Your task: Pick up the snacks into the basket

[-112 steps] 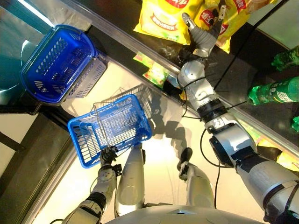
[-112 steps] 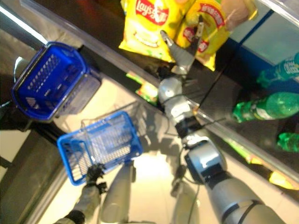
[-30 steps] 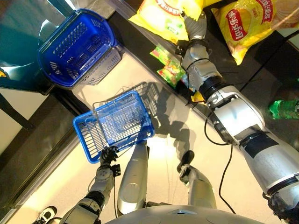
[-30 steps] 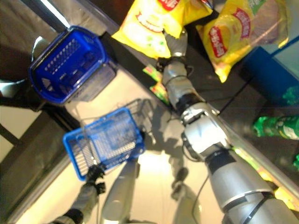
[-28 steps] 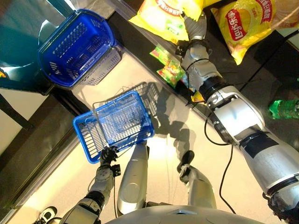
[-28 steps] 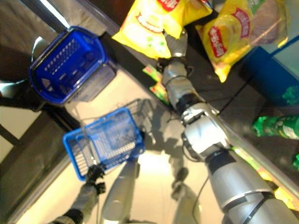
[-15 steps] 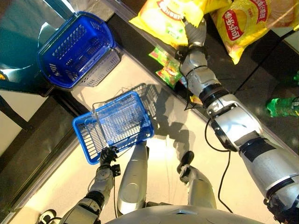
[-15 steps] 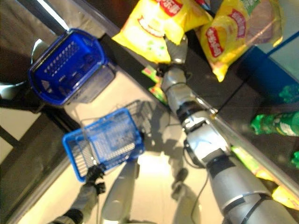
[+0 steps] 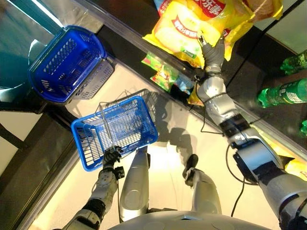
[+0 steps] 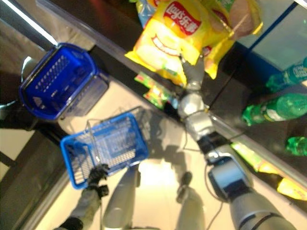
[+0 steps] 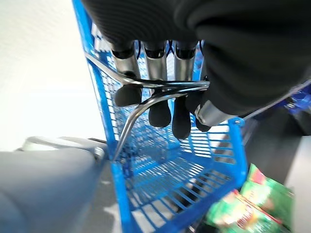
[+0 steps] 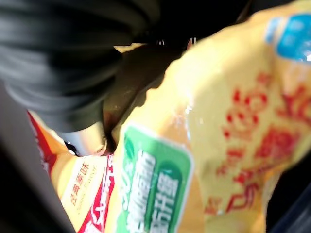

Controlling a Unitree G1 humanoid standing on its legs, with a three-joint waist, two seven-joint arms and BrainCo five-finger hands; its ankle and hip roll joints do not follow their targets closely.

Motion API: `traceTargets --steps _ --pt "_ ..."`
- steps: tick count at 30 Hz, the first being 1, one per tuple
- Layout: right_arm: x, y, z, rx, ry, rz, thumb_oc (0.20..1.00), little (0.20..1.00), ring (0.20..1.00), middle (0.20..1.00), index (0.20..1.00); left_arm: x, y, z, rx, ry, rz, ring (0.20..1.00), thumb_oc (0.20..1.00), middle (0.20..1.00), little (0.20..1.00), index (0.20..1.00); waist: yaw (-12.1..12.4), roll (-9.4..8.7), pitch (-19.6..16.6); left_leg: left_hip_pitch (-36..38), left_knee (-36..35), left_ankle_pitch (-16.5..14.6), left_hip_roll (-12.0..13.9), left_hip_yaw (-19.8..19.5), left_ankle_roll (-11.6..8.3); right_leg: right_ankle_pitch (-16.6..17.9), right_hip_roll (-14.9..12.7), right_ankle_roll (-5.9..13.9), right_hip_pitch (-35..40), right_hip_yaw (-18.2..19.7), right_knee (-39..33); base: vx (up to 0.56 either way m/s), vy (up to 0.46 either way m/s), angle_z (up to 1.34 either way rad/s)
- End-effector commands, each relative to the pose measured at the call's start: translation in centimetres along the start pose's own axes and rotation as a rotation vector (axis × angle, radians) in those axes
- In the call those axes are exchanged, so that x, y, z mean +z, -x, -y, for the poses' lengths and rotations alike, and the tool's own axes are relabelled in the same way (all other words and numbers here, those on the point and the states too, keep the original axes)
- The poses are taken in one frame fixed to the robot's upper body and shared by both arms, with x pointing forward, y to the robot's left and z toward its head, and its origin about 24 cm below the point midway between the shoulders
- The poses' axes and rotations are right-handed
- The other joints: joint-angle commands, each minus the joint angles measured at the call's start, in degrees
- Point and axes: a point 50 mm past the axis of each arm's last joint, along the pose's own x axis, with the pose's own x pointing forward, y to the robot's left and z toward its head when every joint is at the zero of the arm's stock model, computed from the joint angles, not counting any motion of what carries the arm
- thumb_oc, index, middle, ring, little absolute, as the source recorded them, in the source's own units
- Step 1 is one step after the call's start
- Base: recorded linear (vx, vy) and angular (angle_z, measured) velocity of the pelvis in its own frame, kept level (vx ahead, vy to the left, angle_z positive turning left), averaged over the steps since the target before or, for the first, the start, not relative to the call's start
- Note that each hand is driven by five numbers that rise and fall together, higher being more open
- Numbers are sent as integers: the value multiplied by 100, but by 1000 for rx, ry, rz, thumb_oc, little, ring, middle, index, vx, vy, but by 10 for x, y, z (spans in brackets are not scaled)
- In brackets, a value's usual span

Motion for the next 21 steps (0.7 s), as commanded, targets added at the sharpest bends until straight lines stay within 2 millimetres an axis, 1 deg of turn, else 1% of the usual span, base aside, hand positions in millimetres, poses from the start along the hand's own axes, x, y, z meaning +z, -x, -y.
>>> traceTargets --steps 1,2,3,4,5,6,7,8,10,11,12,13,14,16,17,18,19,20,21 --pt "49 -6 -13 179 -31 251 200 200 200 200 200 29 1 -1 -86 -21 161 200 200 200 200 200 61 -79 98 477 2 -541 -253 -123 384 1225 157 -38 -391 -98 -344 -3 -34 -5" --pt "48 -2 -13 209 -22 250 200 200 200 200 200 35 2 -1 -103 -22 188 200 200 200 200 200 56 -77 90 489 -3 -542 -253 -129 384 1218 157 -33 -389 -103 -332 0 0 0" --pt "48 -2 -13 209 -22 250 200 200 200 200 200 35 3 -1 -103 -22 188 200 200 200 200 200 56 -78 88 489 -3 -542 -253 -129 384 1218 157 -33 -389 -103 -332 -4 -32 1" --pt "45 8 -12 266 -21 232 200 200 200 200 200 47 6 0 -145 -5 239 200 200 200 200 200 60 -69 74 509 -15 -533 -247 -144 382 1206 157 -29 -376 -122 -317 -1 -34 1" --pt "43 12 -13 307 -17 223 200 200 200 200 200 54 8 1 -171 -4 270 200 200 200 200 200 68 -70 56 526 -36 -524 -248 -155 380 1202 165 -28 -362 -124 -323 -1 -34 2" --pt "43 12 -13 307 -17 223 200 200 200 200 200 54 8 1 -171 -4 270 200 200 200 200 200 67 -70 55 527 -37 -524 -248 -155 380 1202 165 -28 -362 -124 -324 2 -31 3" --pt "40 20 -12 351 -12 206 200 200 200 200 200 66 12 1 -207 9 317 200 200 200 200 200 70 -63 35 553 -57 -519 -252 -172 375 1201 153 -24 -338 -149 -321 0 0 0" --pt "40 20 -12 351 -12 206 200 200 200 200 200 66 12 1 -207 9 317 200 200 200 200 200 70 -63 35 553 -57 -519 -252 -172 375 1201 153 -24 -338 -149 -321 0 0 0" --pt "37 30 -11 421 24 187 200 200 200 200 200 81 19 1 -258 15 378 200 200 200 200 200 81 -58 4 590 -83 -515 -255 -188 375 1189 139 -18 -314 -177 -286 0 0 0" --pt "37 30 -11 421 23 187 200 200 200 200 200 81 19 1 -258 15 378 200 200 200 200 200 81 -58 3 590 -83 -515 -256 -189 375 1189 139 -18 -314 -177 -286 0 0 0" --pt "34 35 -10 463 62 172 200 200 200 200 200 92 24 2 -291 19 424 200 200 200 200 200 87 -57 -16 608 -101 -516 -256 -207 373 1183 133 -12 -290 -188 -284 0 0 0" --pt "34 37 -9 477 79 172 200 200 200 200 200 97 26 2 -305 21 446 200 200 200 200 200 91 -59 -26 614 -106 -519 -256 -217 375 1179 131 -8 -281 -193 -283 10 -21 3" --pt "34 37 -9 477 79 172 200 200 200 200 200 97 26 2 -305 21 446 200 200 200 200 200 90 -60 -27 614 -106 -519 -256 -218 375 1179 131 -8 -281 -193 -284 6 -11 3" --pt "31 42 -6 505 122 161 200 200 200 200 200 108 33 3 -340 25 493 200 200 200 200 200 89 -68 -47 635 -115 -526 -251 -229 376 1178 122 4 -277 -204 -264 3 -5 2" --pt "31 42 -6 505 122 161 200 200 200 200 200 108 33 3 -340 25 493 200 200 200 200 200 89 -68 -47 635 -115 -526 -251 -229 376 1178 122 4 -277 -204 -264 0 0 0" --pt "31 44 -8 534 156 166 200 200 200 200 200 116 37 3 -357 28 527 200 200 200 200 200 98 -71 -61 652 -125 -530 -252 -221 377 1180 123 9 -272 -202 -267 0 0 0" --pt "31 44 -8 534 155 166 200 200 200 200 200 116 37 3 -357 28 527 200 200 200 200 200 97 -72 -62 652 -126 -530 -252 -221 377 1180 122 9 -272 -202 -267 0 0 0" --pt "31 45 -11 556 187 177 200 200 200 200 200 122 40 4 -367 34 553 200 200 200 200 200 105 -74 -65 665 -134 -532 -251 -225 380 1182 120 12 -261 -206 -270 0 0 0" --pt "31 45 -11 556 187 177 200 200 200 200 200 122 40 4 -367 34 554 200 200 200 200 200 102 -70 -80 645 -140 -516 -248 -231 380 1203 127 9 -272 -213 -290 0 0 0"
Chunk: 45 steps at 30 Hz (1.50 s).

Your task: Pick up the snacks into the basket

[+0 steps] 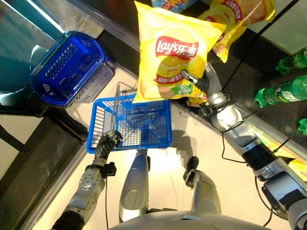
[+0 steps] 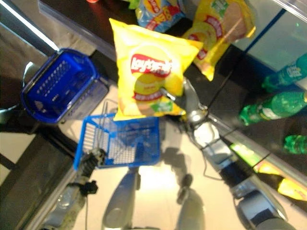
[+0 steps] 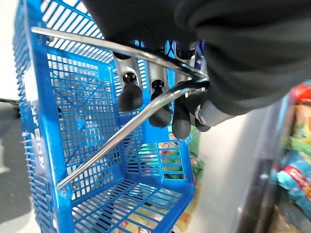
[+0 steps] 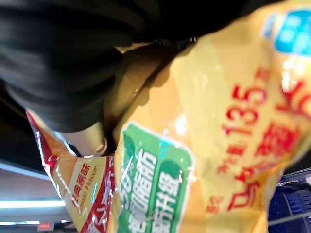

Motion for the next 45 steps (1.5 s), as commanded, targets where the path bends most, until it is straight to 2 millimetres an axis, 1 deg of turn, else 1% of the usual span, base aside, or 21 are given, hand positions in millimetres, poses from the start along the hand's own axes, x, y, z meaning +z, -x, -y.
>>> traceTargets --steps 1,3,9,12,13,14,15,18,20,21,23,25,26,27,29,33,35,37,39,40,45 --pt "46 -13 -12 109 71 233 200 200 200 200 200 57 -5 3 -64 14 278 200 200 200 200 200 77 -69 -80 478 -19 -560 -167 -221 337 1238 223 -21 -393 -173 -363 0 0 0" --pt "48 -15 -19 115 127 252 200 200 200 200 200 68 -4 7 -79 30 324 200 200 200 200 200 108 -59 -67 510 -27 -574 -177 -221 346 1207 213 -20 -374 -180 -338 0 0 0" --pt "46 -22 -40 72 230 293 200 200 200 200 200 90 0 16 -89 69 436 200 200 200 200 200 166 -16 -49 496 -39 -581 -188 -234 373 1202 200 -25 -384 -190 -335 0 0 0" --pt "42 -24 -47 48 303 299 200 200 200 200 200 104 1 22 -99 90 504 200 200 200 200 200 191 8 -37 483 -48 -578 -206 -258 383 1196 191 -19 -390 -208 -322 0 0 0" --pt "42 -24 -47 48 303 300 200 200 200 200 200 104 1 22 -99 89 505 200 200 200 200 200 188 11 -48 462 -53 -557 -204 -264 384 1222 198 -23 -401 -215 -343 0 0 0" --pt "36 -23 -50 23 313 279 200 200 200 200 200 112 3 26 -107 115 550 200 200 200 200 200 202 24 -29 467 -47 -579 -216 -279 388 1200 180 -17 -401 -216 -313 -10 -1 4" --pt "36 -23 -50 23 313 279 200 200 200 200 200 113 3 26 -107 115 551 200 200 200 200 200 200 27 -40 446 -53 -558 -214 -285 389 1226 187 -21 -412 -223 -334 -3 -7 5" --pt "24 -24 -57 -15 428 254 200 200 200 200 200 130 8 36 -142 164 638 200 200 200 200 200 243 50 -16 429 -49 -583 -234 -313 402 1192 165 -13 -401 -238 -310 -3 -2 5" --pt "20 -24 -59 -15 452 245 200 200 200 200 200 134 10 38 -149 170 654 200 200 200 200 200 252 63 -31 396 -58 -558 -231 -327 406 1222 174 -17 -416 -253 -338 -11 6 7" --pt "10 -26 -62 -26 498 210 200 200 200 200 200 140 13 41 -172 189 687 200 200 200 200 200 277 86 -19 382 -64 -554 -234 -339 412 1225 173 -16 -426 -254 -329 4 1 8" --pt "2 -27 -64 -26 533 176 200 200 200 200 200 148 16 45 -192 211 720 200 200 200 200 200 307 104 -4 372 -74 -548 -244 -336 416 1231 166 -14 -437 -259 -326 -5 2 7" --pt "0 -28 -65 -24 549 171 200 200 200 200 200 150 16 45 -192 219 731 200 200 200 200 200 317 108 -3 364 -76 -547 -249 -342 417 1231 167 -14 -441 -267 -328 -5 1 2" --pt "-7 -29 -66 -17 587 140 200 200 200 200 200 154 18 48 -203 237 755 200 200 200 200 200 336 121 23 385 -76 -565 -259 -349 418 1199 150 -3 -433 -277 -298 0 0 0" --pt "-7 -29 -66 -18 587 141 200 200 200 200 200 155 18 48 -203 237 756 200 200 200 200 200 335 125 16 365 -81 -542 -257 -354 419 1227 156 -8 -444 -283 -319 0 0 0" --pt "-15 -29 -65 -21 637 109 200 200 200 200 200 160 21 48 -207 252 785 200 200 200 200 200 369 133 22 351 -92 -531 -260 -371 417 1236 153 -9 -435 -309 -333 0 0 0" --pt "-23 -28 -63 -15 686 75 200 200 200 200 200 164 21 49 -207 261 805 200 200 200 200 200 382 140 25 346 -105 -527 -262 -388 418 1226 155 -13 -452 -317 -309 0 0 0" --pt "-29 -27 -65 39 730 51 200 200 200 200 200 166 22 50 -218 265 817 200 200 200 200 200 399 122 51 375 -106 -553 -271 -391 416 1193 147 -8 -434 -312 -275 0 0 0" --pt "-29 -30 -69 84 738 50 200 200 200 200 200 167 22 51 -228 265 815 200 200 200 200 200 409 118 38 351 -122 -526 -262 -405 417 1228 155 -15 -449 -329 -308 0 0 0" --pt "-31 -33 -75 187 764 36 200 200 200 200 200 165 21 51 -236 261 804 200 200 200 200 200 433 79 58 383 -126 -553 -264 -384 411 1199 145 -10 -441 -311 -270 0 0 0" --pt "-31 -33 -75 187 764 37 200 200 200 200 200 166 21 51 -236 261 805 200 200 200 200 200 431 84 53 363 -130 -530 -261 -387 413 1227 152 -16 -452 -316 -290 0 0 0" --pt "-17 -45 -91 361 760 96 200 200 200 200 200 164 21 51 -258 254 783 200 200 200 200 200 485 48 62 392 -154 -543 -264 -394 396 1201 138 -9 -439 -334 -273 0 0 0"
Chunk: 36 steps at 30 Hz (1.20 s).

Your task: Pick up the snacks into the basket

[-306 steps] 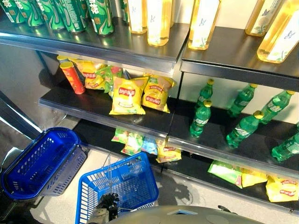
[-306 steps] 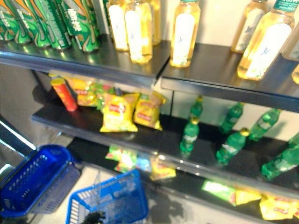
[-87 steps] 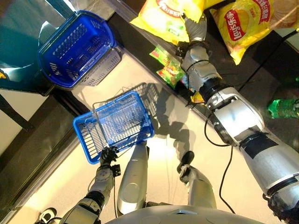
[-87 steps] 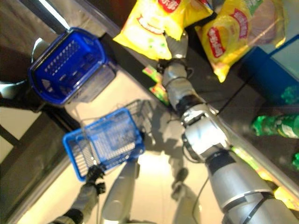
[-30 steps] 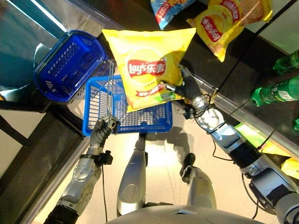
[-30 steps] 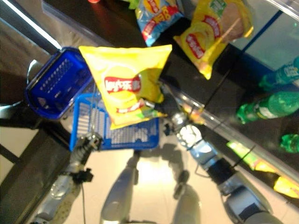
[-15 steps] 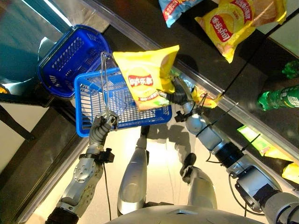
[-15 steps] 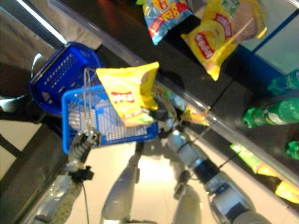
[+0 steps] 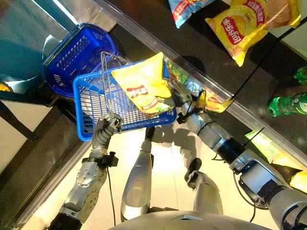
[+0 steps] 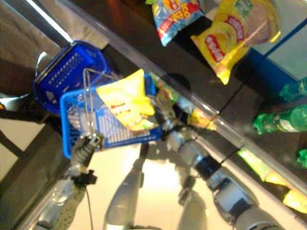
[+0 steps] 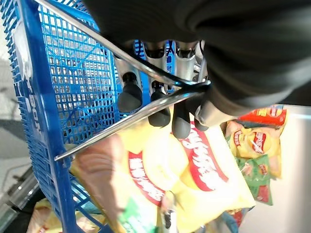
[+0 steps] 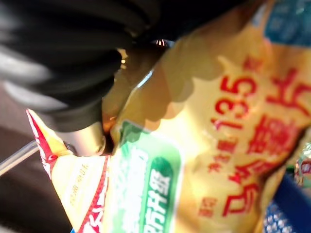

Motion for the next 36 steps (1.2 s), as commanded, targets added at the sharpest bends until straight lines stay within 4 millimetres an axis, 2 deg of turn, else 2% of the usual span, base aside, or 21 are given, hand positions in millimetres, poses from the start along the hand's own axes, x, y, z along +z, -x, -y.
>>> traceTargets --steps 1,9,15,20,27,32,36 --pt "28 -21 12 41 10 150 200 200 200 200 200 98 -9 42 -253 123 517 200 200 200 200 200 154 -38 -6 432 -92 -543 -197 -221 434 1333 178 -23 -474 -137 -353 0 0 0" --pt "53 -39 3 190 38 240 200 200 200 200 200 100 -11 42 -295 97 512 200 200 200 200 200 254 -53 -25 467 -163 -525 -206 -253 417 1342 181 -14 -454 -174 -381 13 2 4" --pt "60 -48 -6 253 88 243 200 200 200 200 200 104 -11 48 -373 96 509 200 200 200 200 200 323 -55 -24 468 -168 -525 -222 -275 428 1359 166 -5 -454 -184 -376 3 2 4" --pt "46 -49 -33 343 169 154 200 200 200 200 200 106 -11 58 -443 134 517 200 200 200 200 200 407 -41 -27 502 -187 -543 -251 -322 433 1322 154 -2 -388 -218 -366 0 0 0" --pt "23 -34 -76 493 331 43 200 200 200 200 200 98 -14 67 -491 153 479 200 200 200 200 200 468 73 -33 511 -205 -549 -276 -376 447 1312 136 -9 -382 -247 -352 0 0 0" --pt "16 -26 -89 536 377 8 200 200 200 200 200 96 -14 70 -505 164 472 200 200 200 200 200 485 105 -43 527 -233 -544 -282 -401 448 1317 138 1 -349 -271 -378 3 2 1" --pt "1 -14 -97 549 388 -63 200 200 200 200 200 94 -15 71 -502 166 465 200 200 200 200 200 481 133 -55 548 -246 -547 -289 -397 453 1312 131 4 -334 -270 -372 14 15 5"
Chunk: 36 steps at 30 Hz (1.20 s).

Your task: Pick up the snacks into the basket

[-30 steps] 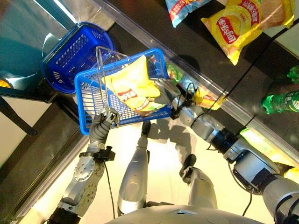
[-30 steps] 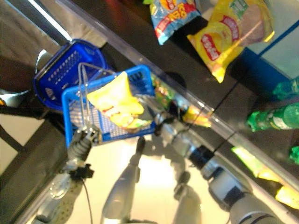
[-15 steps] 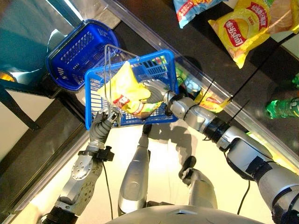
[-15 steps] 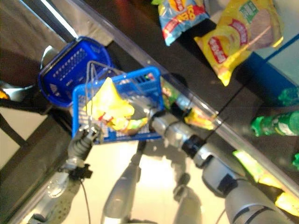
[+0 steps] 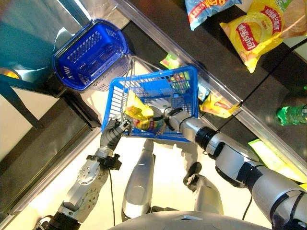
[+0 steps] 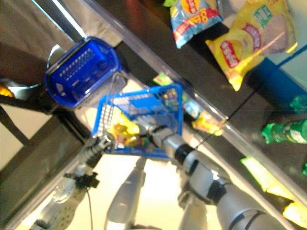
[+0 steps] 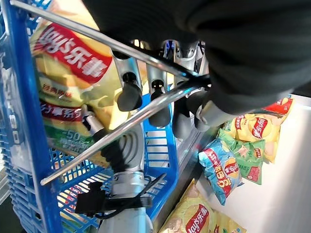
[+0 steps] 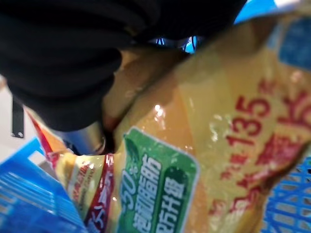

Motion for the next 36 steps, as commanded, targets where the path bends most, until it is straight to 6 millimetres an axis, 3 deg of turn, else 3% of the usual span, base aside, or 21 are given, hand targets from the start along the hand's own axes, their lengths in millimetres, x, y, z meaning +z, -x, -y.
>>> traceTargets --steps 1,2,4,5,15,18,20,22,27,31,36 --pt "16 -4 -14 52 45 22 200 200 200 200 200 98 -19 54 -297 57 566 200 200 200 200 200 181 108 -36 523 -229 -583 -249 -112 492 1391 143 23 -474 -27 -418 12 8 5" --pt "14 -3 -16 51 35 12 451 451 451 451 451 98 -19 54 -295 57 566 200 200 200 200 200 180 115 -35 524 -228 -583 -248 -108 491 1397 137 26 -470 -29 -423 12 7 4" --pt "11 -1 -19 53 32 -2 746 746 746 746 746 97 -20 54 -291 56 562 200 200 200 200 200 171 115 -32 529 -223 -584 -245 -104 490 1403 139 28 -464 -29 -433 6 4 2" --pt "9 -1 -19 47 22 -11 1000 1000 1000 1000 1000 97 -20 54 -287 57 559 200 200 200 200 200 167 115 -30 530 -220 -586 -244 -102 492 1404 138 28 -466 -27 -428 0 0 0" --pt "6 -3 2 -74 -140 -39 1000 1000 1000 1000 1000 94 -20 50 -238 59 545 200 200 200 200 200 86 80 3 561 -215 -595 -210 -44 493 1398 143 12 -503 21 -392 0 0 0" --pt "5 -2 20 -158 -193 -17 1000 1000 1000 1000 1000 91 -20 44 -202 43 530 200 200 200 200 200 27 53 23 575 -206 -604 -193 -10 491 1390 154 -2 -513 60 -379 0 0 0" --pt "0 5 43 -273 -234 9 1000 1000 1000 1000 1000 85 -22 35 -144 -8 507 200 200 200 200 200 -62 6 29 571 -193 -595 -167 31 490 1417 170 -17 -535 100 -389 0 0 0" --pt "-1 7 48 -297 -233 19 1000 1000 1000 1000 1000 84 -22 33 -129 -10 503 200 200 200 200 200 -82 -8 40 595 -181 -620 -164 51 488 1387 164 -13 -527 115 -359 0 -2 -2" --pt "-8 23 69 -418 -240 62 1000 1000 1000 1000 1000 74 -24 23 -59 -34 463 200 200 200 200 200 -196 -48 36 597 -141 -614 -144 112 489 1423 197 -36 -543 177 -389 -23 -7 -8" --pt "-1 43 94 -561 -303 158 1000 1000 1000 1000 1000 57 -28 8 30 -105 388 200 200 200 200 200 -355 -130 -22 693 -100 -663 -95 254 488 1412 252 -65 -532 331 -428 -27 -8 -11" --pt "4 76 102 -650 -430 291 1000 1000 1000 1000 1000 42 -24 -13 144 -199 320 200 200 200 200 200 -549 -209 -200 832 -81 -685 -18 439 485 1467 332 -92 -489 498 -546 -2 -3 -19"
